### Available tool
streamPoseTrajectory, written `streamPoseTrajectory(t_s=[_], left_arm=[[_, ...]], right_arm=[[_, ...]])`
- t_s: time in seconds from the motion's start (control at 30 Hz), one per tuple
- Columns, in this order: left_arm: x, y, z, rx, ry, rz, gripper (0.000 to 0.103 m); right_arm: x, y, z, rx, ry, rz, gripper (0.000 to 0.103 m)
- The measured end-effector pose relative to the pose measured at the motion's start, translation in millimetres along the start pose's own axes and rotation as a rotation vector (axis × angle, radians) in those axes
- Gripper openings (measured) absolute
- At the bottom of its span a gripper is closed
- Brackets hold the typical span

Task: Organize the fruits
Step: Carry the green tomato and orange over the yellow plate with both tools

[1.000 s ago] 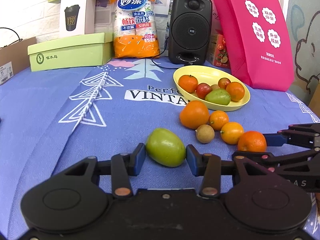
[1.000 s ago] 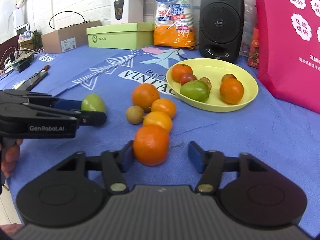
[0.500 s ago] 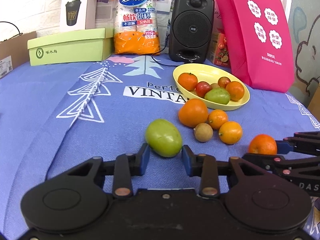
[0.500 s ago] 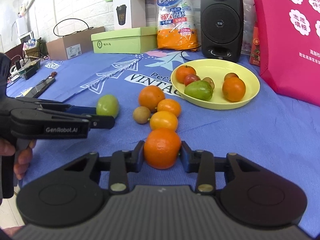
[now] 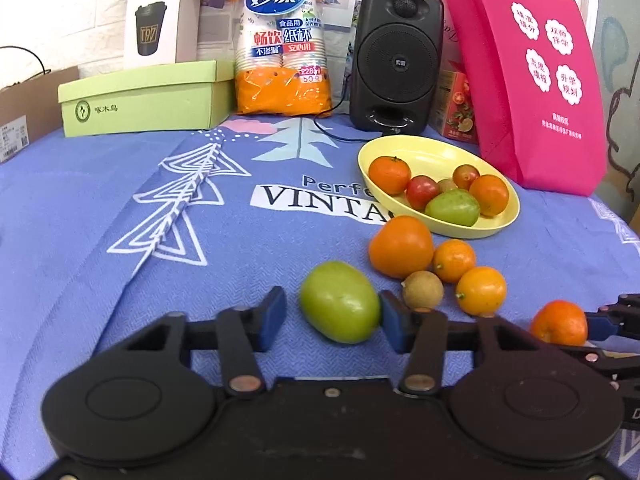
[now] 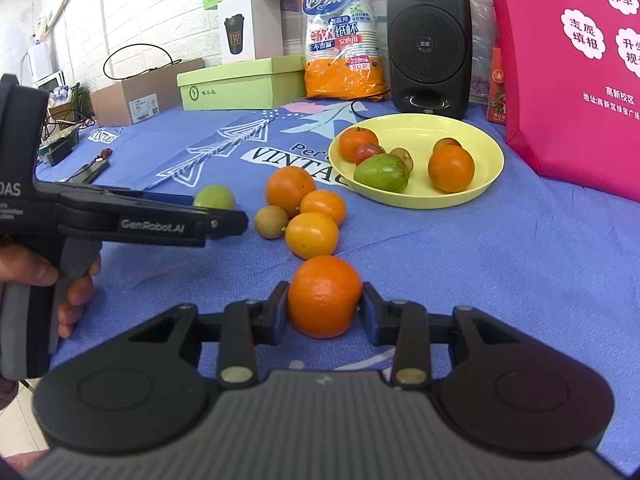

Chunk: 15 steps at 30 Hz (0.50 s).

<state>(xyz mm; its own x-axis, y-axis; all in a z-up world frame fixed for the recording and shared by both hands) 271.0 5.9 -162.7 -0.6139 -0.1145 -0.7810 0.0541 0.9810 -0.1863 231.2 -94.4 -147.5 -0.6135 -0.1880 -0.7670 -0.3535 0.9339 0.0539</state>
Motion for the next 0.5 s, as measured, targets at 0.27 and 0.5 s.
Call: streamPoseTrajectory(t_s=[0.27, 0.5], left_arm=[[2, 1, -8, 0.036, 0.014, -0.038, 0.041], [4, -1, -22, 0.051, 0.011, -0.036, 0.041]], right_arm=[[0, 0, 0, 0.001, 0.000, -0.001, 0.036], [0, 3, -3, 0.005, 0.000, -0.006, 0.036]])
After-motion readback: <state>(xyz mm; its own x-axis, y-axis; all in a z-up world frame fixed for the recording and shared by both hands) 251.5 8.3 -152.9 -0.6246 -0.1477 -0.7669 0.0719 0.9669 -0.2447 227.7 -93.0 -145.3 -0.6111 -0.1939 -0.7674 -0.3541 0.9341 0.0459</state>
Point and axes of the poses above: each gripper's, at about its wrist camera, not at the fingertips, and z roughly the way its jaws point, y to its left, x to its underside, the point moved 5 cm from there along z, roughly the way its jaws point, and after that the axes turned 3 degrees about -z, right-handed, at the moved point
